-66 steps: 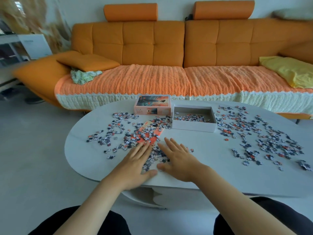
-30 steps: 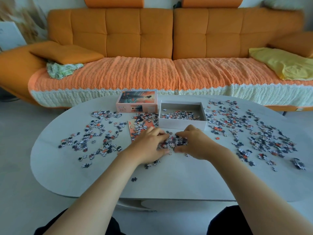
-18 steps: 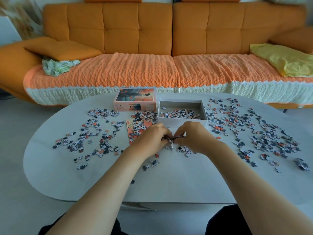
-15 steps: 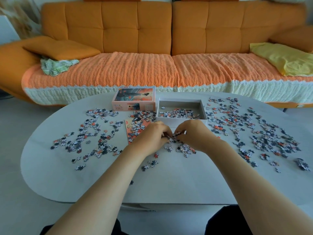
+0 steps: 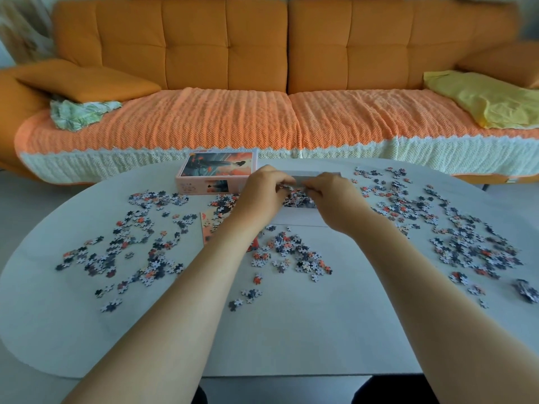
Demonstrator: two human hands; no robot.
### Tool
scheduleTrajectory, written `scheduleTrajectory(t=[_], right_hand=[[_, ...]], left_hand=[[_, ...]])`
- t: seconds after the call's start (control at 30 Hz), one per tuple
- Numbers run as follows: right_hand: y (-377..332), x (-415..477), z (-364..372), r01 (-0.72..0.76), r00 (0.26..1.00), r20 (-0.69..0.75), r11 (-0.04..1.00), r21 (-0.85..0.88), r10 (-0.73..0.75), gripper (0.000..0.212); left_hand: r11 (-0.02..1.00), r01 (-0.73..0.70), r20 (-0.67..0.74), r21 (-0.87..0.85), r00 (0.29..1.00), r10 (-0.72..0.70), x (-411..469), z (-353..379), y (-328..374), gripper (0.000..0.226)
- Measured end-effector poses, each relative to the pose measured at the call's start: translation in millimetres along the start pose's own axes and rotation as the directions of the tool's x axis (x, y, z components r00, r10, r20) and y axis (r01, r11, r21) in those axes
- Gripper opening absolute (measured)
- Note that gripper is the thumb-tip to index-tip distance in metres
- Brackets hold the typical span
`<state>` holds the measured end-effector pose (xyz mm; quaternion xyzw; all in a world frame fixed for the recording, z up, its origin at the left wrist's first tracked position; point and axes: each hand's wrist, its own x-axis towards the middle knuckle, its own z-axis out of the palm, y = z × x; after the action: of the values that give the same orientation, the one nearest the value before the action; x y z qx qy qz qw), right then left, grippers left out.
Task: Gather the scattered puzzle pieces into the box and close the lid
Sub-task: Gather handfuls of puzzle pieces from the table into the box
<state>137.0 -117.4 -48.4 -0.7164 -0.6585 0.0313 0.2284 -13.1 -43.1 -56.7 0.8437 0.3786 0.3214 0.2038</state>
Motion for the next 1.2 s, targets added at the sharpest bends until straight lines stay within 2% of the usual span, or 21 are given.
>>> scheduleTrajectory(t=[0.03, 0.1, 0.17, 0.27, 0.37, 0.43, 0.53, 0.67, 0.73, 0.87, 0.97, 1.07, 1.13, 1.2], right_hand=[[2, 0, 2, -0.005, 0.998, 0.06, 1.0, -0.027, 0.007, 0.029], [4, -2, 2, -0.005, 0.997, 0.074, 1.0, -0.012, 0.006, 0.03], [5, -2, 0, -0.011, 1.0, 0.014, 1.0, 0.024, 0.01, 0.029], [5, -3, -1, -0.007, 0.998, -0.062, 0.999, 0.046, 0.01, 0.028], [0, -9, -2, 0.091, 0.987, -0.143, 0.992, 0.084, -0.079, 0.025], [-8, -17, -5, 0.167, 0.977, -0.153, 0.979, 0.113, -0.149, 0.023], [-19, -29, -4, 0.199, 0.98, -0.006, 0.974, 0.111, -0.199, 0.026], [-23, -40, 11, 0.133, 0.961, 0.241, 0.99, 0.041, -0.138, 0.034], [-27, -45, 18, 0.12, 0.945, 0.304, 0.993, 0.022, -0.121, 0.04], [-31, -54, 26, 0.168, 0.938, 0.309, 0.986, -0.004, -0.158, 0.046], [-31, -57, 22, 0.143, 0.936, 0.326, 0.99, 0.005, -0.137, 0.039], [-30, -62, 16, 0.107, 0.946, 0.302, 0.993, 0.047, -0.117, 0.038], [-30, -65, 16, 0.104, 0.955, 0.279, 0.995, 0.012, -0.103, 0.038], [-31, -67, 16, 0.073, 0.946, 0.32, 0.996, -0.046, -0.054, 0.042]], left_hand=[[1.0, -0.013, 0.034, 0.02, 0.999, 0.012, 0, 3, -2, 0.029], [0.997, -0.058, 0.119, 0.054, 0.992, 0.051, 1, 6, -6, 0.033], [0.981, -0.101, 0.204, 0.163, 0.977, 0.067, 2, 8, -10, 0.039], [0.947, -0.085, 0.277, 0.309, 0.961, -0.004, 3, 5, -10, 0.047], [0.965, -0.065, 0.229, 0.253, 0.973, 0.006, -4, -1, -9, 0.05], [0.979, -0.095, 0.112, 0.182, 0.991, 0.076, -14, -8, -10, 0.047], [0.979, -0.138, -0.007, 0.147, 0.99, 0.14, -35, -17, -17, 0.033], [0.978, -0.121, 0.153, 0.171, 0.984, 0.095, -66, -23, -29, 0.02], [0.959, -0.14, 0.219, 0.246, 0.972, 0.085, -78, -24, -39, 0.027], [0.957, -0.093, 0.297, 0.274, 0.955, 0.008, -92, -38, -50, 0.048], [0.961, -0.037, 0.29, 0.273, 0.956, -0.045, -98, -52, -51, 0.052], [0.939, -0.053, 0.29, 0.339, 0.956, -0.05, -99, -52, -44, 0.052], [0.928, -0.082, 0.339, 0.362, 0.94, -0.049, -98, -45, -35, 0.057], [0.926, -0.094, 0.387, 0.366, 0.92, -0.059, -97, -37, -27, 0.062]])
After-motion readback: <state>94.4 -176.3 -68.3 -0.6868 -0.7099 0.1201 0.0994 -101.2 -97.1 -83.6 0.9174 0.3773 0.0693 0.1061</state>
